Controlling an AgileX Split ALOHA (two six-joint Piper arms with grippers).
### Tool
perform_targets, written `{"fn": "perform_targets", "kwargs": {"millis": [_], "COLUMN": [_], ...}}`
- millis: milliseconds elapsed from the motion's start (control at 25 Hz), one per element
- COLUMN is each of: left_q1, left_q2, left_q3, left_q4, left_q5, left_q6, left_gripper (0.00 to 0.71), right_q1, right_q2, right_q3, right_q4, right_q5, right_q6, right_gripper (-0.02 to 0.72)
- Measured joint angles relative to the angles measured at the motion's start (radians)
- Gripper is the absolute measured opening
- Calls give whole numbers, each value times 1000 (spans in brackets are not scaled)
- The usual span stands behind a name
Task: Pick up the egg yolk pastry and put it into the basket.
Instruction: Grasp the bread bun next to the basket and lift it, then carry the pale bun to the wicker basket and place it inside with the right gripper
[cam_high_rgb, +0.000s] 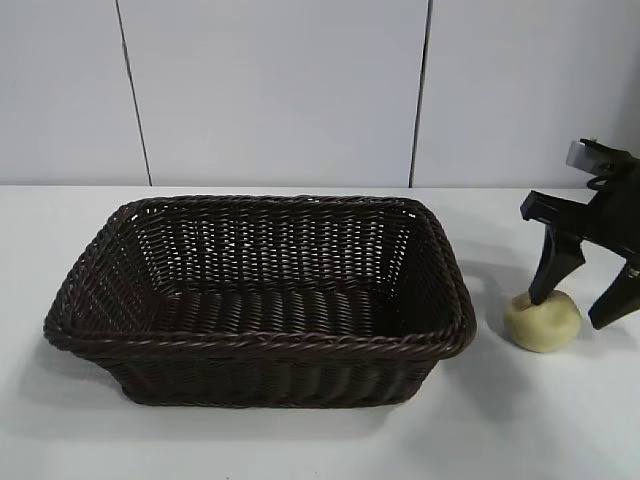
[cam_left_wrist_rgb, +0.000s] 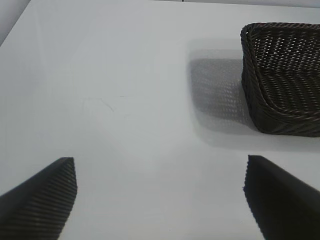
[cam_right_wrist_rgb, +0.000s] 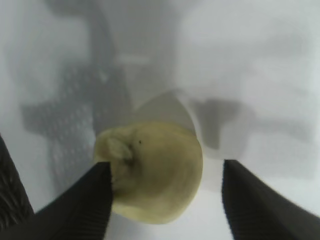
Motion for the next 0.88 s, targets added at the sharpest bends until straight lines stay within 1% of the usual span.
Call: {"fn": "perform_targets", "kwargs": {"millis": [40, 80, 120, 160, 240, 360, 440, 680, 880], "left_q1": [0, 0, 0, 0, 0, 0, 0, 0, 0], "left_q2": [0, 0, 0, 0, 0, 0, 0, 0, 0], "left_q3": [0, 0, 0, 0, 0, 0, 0, 0, 0], "left_q4": [0, 0, 0, 0, 0, 0, 0, 0, 0], "left_q5": [0, 0, 0, 0, 0, 0, 0, 0, 0], "left_q6": [0, 0, 0, 0, 0, 0, 0, 0, 0], "left_gripper": [658, 658, 658, 658, 658, 658, 658, 658, 658], "right_q1": [0, 0, 0, 0, 0, 0, 0, 0, 17], "right_q2": [0, 0, 0, 0, -5, -50, -103, -320, -404], "right_q3": [0, 0, 0, 0, 0, -1, -15, -94, -104], "right_q4": [1, 1, 1, 1, 1, 1, -1, 2, 6], "right_q5": [0, -1, -1, 0, 8, 31, 62, 185, 239], "right_q6": [0, 0, 0, 0, 0, -1, -2, -9, -10], "right_gripper": [171, 106, 69, 48, 32, 29, 26, 24, 24]}}
